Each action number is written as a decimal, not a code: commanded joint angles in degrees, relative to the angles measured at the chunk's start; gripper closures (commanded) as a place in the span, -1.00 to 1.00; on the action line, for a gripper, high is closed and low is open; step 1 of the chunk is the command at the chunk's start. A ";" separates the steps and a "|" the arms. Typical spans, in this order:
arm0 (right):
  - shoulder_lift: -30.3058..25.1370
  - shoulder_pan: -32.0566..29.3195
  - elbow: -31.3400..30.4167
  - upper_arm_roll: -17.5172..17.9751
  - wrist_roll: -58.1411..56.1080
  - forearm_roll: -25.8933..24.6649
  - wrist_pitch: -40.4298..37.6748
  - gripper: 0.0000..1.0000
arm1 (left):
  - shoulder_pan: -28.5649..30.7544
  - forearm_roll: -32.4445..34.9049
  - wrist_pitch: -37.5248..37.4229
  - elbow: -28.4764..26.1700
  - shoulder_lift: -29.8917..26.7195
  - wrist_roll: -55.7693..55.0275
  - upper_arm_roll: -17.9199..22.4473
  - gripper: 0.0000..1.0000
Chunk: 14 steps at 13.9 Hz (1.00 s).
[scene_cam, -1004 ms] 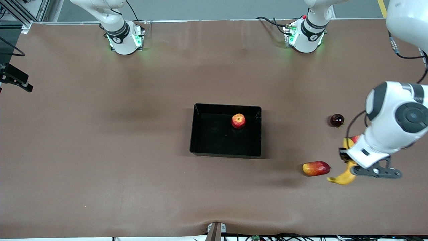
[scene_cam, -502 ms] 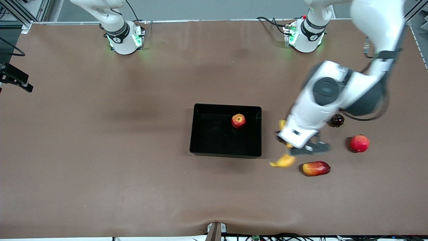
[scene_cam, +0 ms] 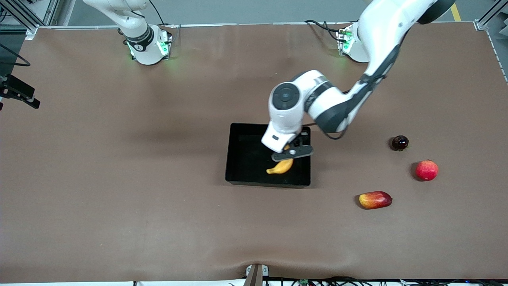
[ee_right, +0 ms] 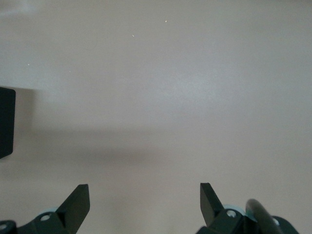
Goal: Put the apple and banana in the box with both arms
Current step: 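Carry the banana over the box and lower it inside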
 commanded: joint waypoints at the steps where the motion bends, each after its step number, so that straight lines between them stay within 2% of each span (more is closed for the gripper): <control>1: 0.12 -0.36 1.21 0.33 1.10 0.54 -1.54 -1.00 | -3.13 1.44 2.61 3.91 3.22 -1.98 0.83 1.00; 2: 0.03 -0.36 1.21 0.42 0.93 0.62 -1.54 -1.00 | -4.62 1.44 3.06 4.79 4.36 -2.07 1.53 1.00; 5: 0.03 -0.27 1.21 0.42 0.93 0.54 -1.63 -1.00 | -12.34 1.17 4.38 6.90 6.04 -2.77 9.68 1.00; 7: 0.03 -0.36 1.21 0.42 0.93 0.54 -1.80 -1.00 | -15.69 1.00 7.80 7.34 7.36 -4.61 13.21 1.00; 9: 0.03 -0.27 1.30 0.51 1.02 0.71 -1.98 -1.00 | -16.85 1.08 8.95 7.34 8.24 -4.44 14.54 1.00; 14: 0.03 -0.09 1.39 0.51 1.02 0.71 -1.98 -1.00 | -17.55 1.17 11.42 7.35 11.57 -4.70 14.72 1.00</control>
